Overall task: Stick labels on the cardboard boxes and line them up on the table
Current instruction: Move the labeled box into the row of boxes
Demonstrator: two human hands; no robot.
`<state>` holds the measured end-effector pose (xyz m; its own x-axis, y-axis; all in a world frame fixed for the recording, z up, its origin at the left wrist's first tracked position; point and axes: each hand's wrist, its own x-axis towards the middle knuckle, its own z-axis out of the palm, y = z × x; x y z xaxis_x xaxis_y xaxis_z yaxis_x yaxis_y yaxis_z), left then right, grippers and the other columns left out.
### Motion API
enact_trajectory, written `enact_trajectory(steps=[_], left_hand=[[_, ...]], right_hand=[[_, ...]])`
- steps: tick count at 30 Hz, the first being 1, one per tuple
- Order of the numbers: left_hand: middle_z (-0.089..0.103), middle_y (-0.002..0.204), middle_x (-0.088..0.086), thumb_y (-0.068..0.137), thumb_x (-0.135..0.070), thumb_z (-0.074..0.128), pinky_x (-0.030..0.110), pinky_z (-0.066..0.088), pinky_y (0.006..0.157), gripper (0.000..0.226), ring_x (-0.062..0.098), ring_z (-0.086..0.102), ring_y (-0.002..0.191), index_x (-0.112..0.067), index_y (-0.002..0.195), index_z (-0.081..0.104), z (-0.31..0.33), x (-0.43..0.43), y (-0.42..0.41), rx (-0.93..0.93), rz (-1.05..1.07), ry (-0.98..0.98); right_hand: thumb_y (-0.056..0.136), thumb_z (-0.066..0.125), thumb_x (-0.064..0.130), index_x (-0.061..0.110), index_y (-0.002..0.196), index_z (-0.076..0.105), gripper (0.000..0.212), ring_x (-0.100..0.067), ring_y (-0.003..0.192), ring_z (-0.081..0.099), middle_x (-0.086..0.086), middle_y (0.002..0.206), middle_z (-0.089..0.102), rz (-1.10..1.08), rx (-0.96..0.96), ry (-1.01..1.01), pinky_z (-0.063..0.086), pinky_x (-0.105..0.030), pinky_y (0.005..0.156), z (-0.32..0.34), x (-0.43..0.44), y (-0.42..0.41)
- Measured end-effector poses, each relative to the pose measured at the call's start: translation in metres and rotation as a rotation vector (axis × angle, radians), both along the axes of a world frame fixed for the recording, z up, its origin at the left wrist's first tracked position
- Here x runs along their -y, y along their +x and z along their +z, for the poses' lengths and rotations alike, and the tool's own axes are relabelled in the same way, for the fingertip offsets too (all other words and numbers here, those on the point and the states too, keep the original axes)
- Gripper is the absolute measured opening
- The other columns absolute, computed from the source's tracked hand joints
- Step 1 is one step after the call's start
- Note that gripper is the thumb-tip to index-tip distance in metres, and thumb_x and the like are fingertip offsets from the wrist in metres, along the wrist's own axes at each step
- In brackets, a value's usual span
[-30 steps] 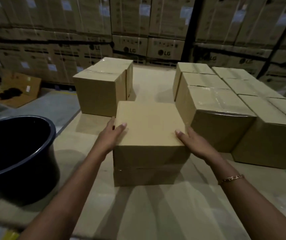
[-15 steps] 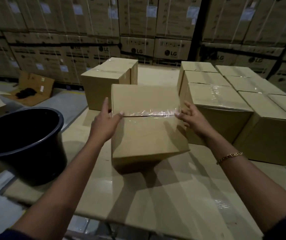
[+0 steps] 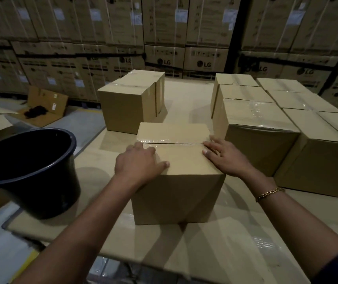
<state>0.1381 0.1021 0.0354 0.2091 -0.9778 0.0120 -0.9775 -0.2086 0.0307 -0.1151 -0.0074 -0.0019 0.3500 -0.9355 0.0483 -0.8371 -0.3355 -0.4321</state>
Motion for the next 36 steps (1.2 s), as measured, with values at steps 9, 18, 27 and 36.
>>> enact_trajectory(steps=[9, 18, 27, 36], left_hand=[[0.059, 0.137, 0.008, 0.087, -0.081, 0.041, 0.04, 0.05, 0.089, 0.079, 0.031, 0.057, 0.121, -0.026, 0.143, 0.052, 0.01, -0.004, 0.0, -0.087, 0.017, 0.062], [0.016, 0.167, 0.014, 0.094, -0.072, 0.042, 0.05, 0.033, 0.113, 0.083, 0.039, 0.033, 0.146, -0.032, 0.162, 0.014, -0.016, 0.048, 0.046, -0.499, 0.113, -0.033], [0.029, 0.164, 0.011, 0.096, -0.068, 0.041, 0.05, 0.034, 0.115, 0.076, 0.038, 0.036, 0.145, -0.04, 0.16, 0.012, -0.059, 0.051, 0.014, -0.693, 0.066, -0.049], [-0.007, 0.17, -0.003, 0.082, -0.058, 0.074, 0.048, 0.02, 0.12, 0.103, 0.02, 0.004, 0.153, -0.057, 0.155, 0.002, -0.068, 0.126, 0.071, -0.797, -0.218, -0.132]], right_hand=[[0.102, 0.035, 0.064, 0.039, 0.154, 0.04, 0.057, -0.02, 0.15, 0.029, 0.011, 0.165, 0.03, -0.034, -0.097, -0.061, 0.038, -0.049, 0.112, 0.005, -0.02, -0.003], [0.095, 0.061, 0.053, 0.031, 0.123, 0.07, 0.036, -0.013, 0.111, 0.059, 0.01, 0.117, 0.065, -0.018, 0.238, -0.173, 0.052, -0.041, 0.091, 0.021, -0.034, 0.002], [0.101, 0.045, 0.059, 0.036, 0.158, 0.032, 0.062, -0.034, 0.145, 0.037, -0.011, 0.161, 0.035, -0.117, 0.056, 0.15, 0.038, -0.051, 0.112, 0.013, 0.027, -0.003], [0.081, 0.066, 0.072, 0.038, 0.16, 0.002, 0.107, -0.031, 0.124, 0.054, -0.01, 0.144, 0.046, 0.028, -0.393, -0.057, 0.047, -0.046, 0.1, 0.024, 0.091, 0.016]])
